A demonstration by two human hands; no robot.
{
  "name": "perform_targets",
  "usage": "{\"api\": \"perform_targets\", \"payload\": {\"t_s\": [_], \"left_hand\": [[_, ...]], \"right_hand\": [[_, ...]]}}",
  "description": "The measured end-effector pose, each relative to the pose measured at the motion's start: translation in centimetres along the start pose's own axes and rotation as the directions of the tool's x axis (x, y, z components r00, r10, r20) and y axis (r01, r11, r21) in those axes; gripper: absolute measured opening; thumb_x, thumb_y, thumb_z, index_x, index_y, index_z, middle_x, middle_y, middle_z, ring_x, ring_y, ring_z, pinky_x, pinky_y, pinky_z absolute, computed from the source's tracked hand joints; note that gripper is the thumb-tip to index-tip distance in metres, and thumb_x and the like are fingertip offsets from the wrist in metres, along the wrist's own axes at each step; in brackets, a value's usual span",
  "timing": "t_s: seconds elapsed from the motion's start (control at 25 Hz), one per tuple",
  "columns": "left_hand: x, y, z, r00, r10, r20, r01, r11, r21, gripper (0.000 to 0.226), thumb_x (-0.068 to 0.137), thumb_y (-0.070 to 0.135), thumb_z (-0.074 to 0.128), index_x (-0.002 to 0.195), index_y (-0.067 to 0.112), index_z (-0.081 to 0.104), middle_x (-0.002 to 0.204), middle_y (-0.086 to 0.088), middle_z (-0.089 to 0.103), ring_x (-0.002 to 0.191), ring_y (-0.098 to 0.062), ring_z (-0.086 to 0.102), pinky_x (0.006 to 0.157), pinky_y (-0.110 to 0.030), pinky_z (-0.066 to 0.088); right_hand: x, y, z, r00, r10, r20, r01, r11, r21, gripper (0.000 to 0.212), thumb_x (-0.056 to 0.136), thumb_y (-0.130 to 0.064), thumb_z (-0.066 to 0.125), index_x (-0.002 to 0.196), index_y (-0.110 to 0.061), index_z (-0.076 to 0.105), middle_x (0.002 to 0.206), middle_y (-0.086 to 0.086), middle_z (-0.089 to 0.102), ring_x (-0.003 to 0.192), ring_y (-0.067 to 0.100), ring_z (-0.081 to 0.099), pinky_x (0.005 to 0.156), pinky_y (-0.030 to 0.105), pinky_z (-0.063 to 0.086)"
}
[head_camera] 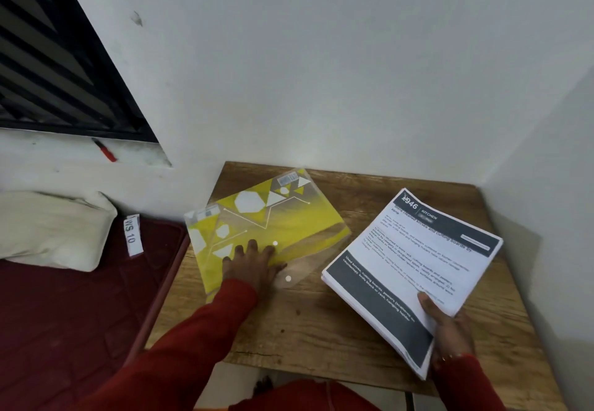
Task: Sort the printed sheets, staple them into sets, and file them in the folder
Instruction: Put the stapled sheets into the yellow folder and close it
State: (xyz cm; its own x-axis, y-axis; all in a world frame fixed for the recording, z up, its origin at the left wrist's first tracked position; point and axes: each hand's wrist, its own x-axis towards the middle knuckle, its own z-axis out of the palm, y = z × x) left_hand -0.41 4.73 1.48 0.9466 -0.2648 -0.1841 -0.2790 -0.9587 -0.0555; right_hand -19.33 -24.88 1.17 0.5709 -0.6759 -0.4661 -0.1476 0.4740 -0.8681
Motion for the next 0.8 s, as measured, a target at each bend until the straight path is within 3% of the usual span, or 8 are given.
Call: {"api": "perform_targets", "payload": {"t_s": [0.08,0.2,0.28,0.36,0.44,0.6,0.68,0.8], "left_hand": [[-0.7,0.3,-0.3,1.000,-0.007,0.031,0.009,0.999,-0.047,0.073,0.081,0.083,0.021,0.142,0.043,0.030,0.145,-0.003,0.036,0.123,-0.031,0.044,0.090,-0.050,0.041],[-2.8,1.2,0.2,0.989,0.059,0.134,-0.050,0.996,-0.074,0.102,0.063,0.095,0.004,0.150,0.043,0.005,0.161,0.002,0.003,0.143,-0.034,0.020,0.102,-0.059,0.028],[-3.8,1.5,1.2,0.979,0.090,0.184,-0.085,0.996,-0.031,0.102,0.064,0.094,0.006,0.151,0.039,0.005,0.162,0.001,-0.001,0.146,-0.034,0.010,0.107,-0.060,0.024],[-3.9,1.7,1.7,0.984,0.072,0.165,-0.072,0.997,-0.007,0.088,0.078,0.085,0.022,0.150,0.037,0.010,0.162,0.001,0.005,0.146,-0.034,0.013,0.107,-0.058,0.027],[-3.6,1.8,1.6,0.993,0.059,0.098,-0.057,0.998,-0.018,0.075,0.085,0.074,0.035,0.148,0.036,0.019,0.159,0.003,0.021,0.142,-0.031,0.026,0.103,-0.054,0.034],[-2.6,1.5,-1.1,0.998,0.060,-0.030,-0.063,0.991,-0.118,0.049,0.089,0.063,0.044,0.129,0.035,0.039,0.122,0.003,0.064,0.110,-0.026,0.059,0.084,-0.041,0.049],[-2.0,0.9,-3.2,0.998,-0.017,-0.060,-0.002,0.952,-0.307,0.042,0.085,0.067,0.049,0.117,0.038,0.045,0.103,0.001,0.069,0.096,-0.026,0.064,0.073,-0.037,0.052],[-1.9,0.2,-6.9,0.970,-0.170,-0.175,0.036,0.809,-0.587,0.038,0.082,0.061,0.061,0.112,0.039,0.054,0.099,0.002,0.069,0.088,-0.022,0.066,0.072,-0.036,0.052]], "right_hand": [[-0.4,-0.1,0.2,1.000,-0.020,0.008,0.020,1.000,0.009,0.062,0.043,-0.038,0.091,0.098,-0.015,0.074,0.104,0.010,0.074,0.096,0.034,0.070,0.089,0.054,0.052],[-0.3,-0.2,0.1,0.999,-0.025,-0.022,0.026,0.999,0.044,0.019,0.074,-0.010,0.079,0.091,-0.016,0.073,0.101,0.007,0.074,0.092,0.031,0.070,0.084,0.050,0.056],[-0.3,-0.1,-0.1,0.999,-0.036,-0.038,0.038,0.998,0.053,0.019,0.071,-0.010,0.080,0.087,-0.019,0.075,0.101,0.005,0.074,0.085,0.024,0.071,0.076,0.042,0.059],[-0.4,0.0,-0.3,0.998,-0.037,-0.043,0.039,0.997,0.061,0.033,0.051,-0.025,0.085,0.083,-0.024,0.077,0.101,0.005,0.074,0.084,0.022,0.072,0.075,0.042,0.060],[-0.4,0.1,-0.4,0.998,-0.023,-0.054,0.026,0.998,0.059,0.039,0.044,-0.030,0.084,0.082,-0.026,0.078,0.098,0.004,0.075,0.088,0.026,0.071,0.080,0.046,0.058],[0.1,-0.2,-0.4,1.000,-0.001,-0.027,0.003,0.998,0.067,0.023,0.073,-0.012,0.078,0.095,-0.017,0.074,0.104,0.008,0.074,0.099,0.034,0.068,0.091,0.053,0.052],[0.1,-0.6,-0.4,1.000,-0.019,-0.013,0.021,0.994,0.107,0.026,0.080,-0.009,0.074,0.106,-0.013,0.070,0.110,0.011,0.072,0.104,0.036,0.066,0.091,0.055,0.052],[0.5,-1.0,-0.4,0.998,-0.056,-0.004,0.056,0.974,0.219,0.035,0.085,-0.011,0.070,0.120,-0.011,0.065,0.117,0.010,0.069,0.112,0.037,0.062,0.086,0.051,0.055]]}}
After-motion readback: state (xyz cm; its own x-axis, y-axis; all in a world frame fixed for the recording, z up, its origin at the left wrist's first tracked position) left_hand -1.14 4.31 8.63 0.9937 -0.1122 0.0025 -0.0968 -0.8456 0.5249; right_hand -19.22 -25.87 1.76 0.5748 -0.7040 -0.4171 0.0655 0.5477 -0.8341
